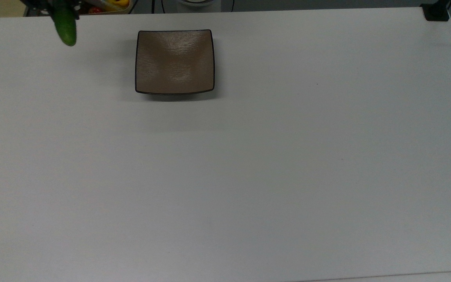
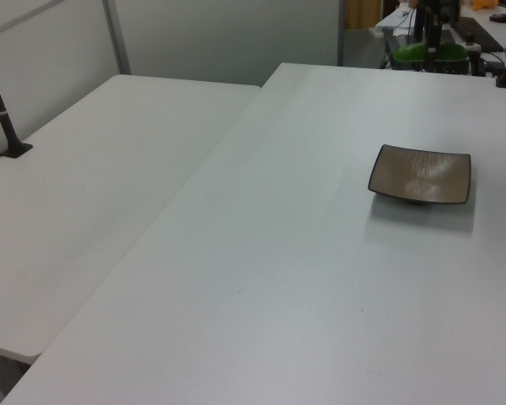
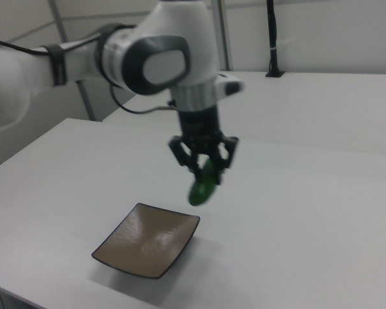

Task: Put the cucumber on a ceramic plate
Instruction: 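Lift the cucumber and carry it toward the brown plate, then lower the cucumber onto the brown plate and open the gripper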

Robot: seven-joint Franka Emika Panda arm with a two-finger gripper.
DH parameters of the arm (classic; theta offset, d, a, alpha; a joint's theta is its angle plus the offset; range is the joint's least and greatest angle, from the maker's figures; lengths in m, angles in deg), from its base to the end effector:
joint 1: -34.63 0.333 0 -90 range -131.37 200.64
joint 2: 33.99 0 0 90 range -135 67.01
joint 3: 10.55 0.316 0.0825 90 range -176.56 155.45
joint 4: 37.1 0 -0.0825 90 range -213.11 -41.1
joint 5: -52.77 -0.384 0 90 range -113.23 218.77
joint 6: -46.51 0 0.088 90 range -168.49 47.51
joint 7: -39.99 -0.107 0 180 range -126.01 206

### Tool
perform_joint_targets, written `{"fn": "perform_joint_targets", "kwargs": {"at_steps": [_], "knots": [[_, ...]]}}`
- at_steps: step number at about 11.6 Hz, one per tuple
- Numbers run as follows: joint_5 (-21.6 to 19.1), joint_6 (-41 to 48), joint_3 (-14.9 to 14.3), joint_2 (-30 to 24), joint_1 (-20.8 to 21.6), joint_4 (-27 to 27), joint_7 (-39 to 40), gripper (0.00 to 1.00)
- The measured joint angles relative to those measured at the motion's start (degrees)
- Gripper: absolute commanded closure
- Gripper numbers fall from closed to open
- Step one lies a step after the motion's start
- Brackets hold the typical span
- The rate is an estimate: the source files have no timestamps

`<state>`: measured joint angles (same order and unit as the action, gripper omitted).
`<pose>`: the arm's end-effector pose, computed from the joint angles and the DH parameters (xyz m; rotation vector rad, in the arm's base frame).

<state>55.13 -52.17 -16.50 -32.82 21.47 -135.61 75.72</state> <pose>0.5351 -0.1889 0.5556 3.0770 0.4598 -0.0546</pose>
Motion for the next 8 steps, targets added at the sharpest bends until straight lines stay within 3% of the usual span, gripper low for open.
{"fn": "perform_joint_targets", "kwargs": {"at_steps": [3,6,8], "knots": [[-0.53,8.66,5.97,-3.77,0.68,-0.34,-2.56,0.97],[-3.41,9.45,11.41,-4.32,0.75,-2.5,-6.81,0.95],[-4.51,8.76,13.55,-4.23,0.76,-5.07,-8.4,0.92]]}}
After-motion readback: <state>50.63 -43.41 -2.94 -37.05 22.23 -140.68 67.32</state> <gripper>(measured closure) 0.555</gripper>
